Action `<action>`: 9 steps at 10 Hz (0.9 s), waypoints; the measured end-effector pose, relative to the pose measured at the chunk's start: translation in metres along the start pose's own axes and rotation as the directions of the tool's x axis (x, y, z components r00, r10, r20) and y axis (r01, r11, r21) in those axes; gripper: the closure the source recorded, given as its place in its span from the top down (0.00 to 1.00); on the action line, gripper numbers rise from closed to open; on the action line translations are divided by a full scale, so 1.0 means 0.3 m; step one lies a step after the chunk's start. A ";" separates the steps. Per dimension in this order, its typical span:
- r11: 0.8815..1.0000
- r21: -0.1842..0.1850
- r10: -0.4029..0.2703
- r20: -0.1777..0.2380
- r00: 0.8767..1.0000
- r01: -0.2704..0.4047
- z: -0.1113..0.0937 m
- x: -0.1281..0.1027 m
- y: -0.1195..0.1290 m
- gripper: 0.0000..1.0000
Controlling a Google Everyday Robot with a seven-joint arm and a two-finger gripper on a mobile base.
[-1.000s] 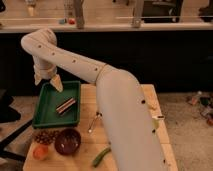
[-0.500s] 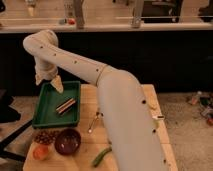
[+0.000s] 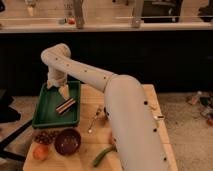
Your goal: Wipe tray with eraser
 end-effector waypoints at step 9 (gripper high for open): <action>0.991 -0.077 0.111 0.038 0.993 -0.108 0.318 0.045 0.072 0.78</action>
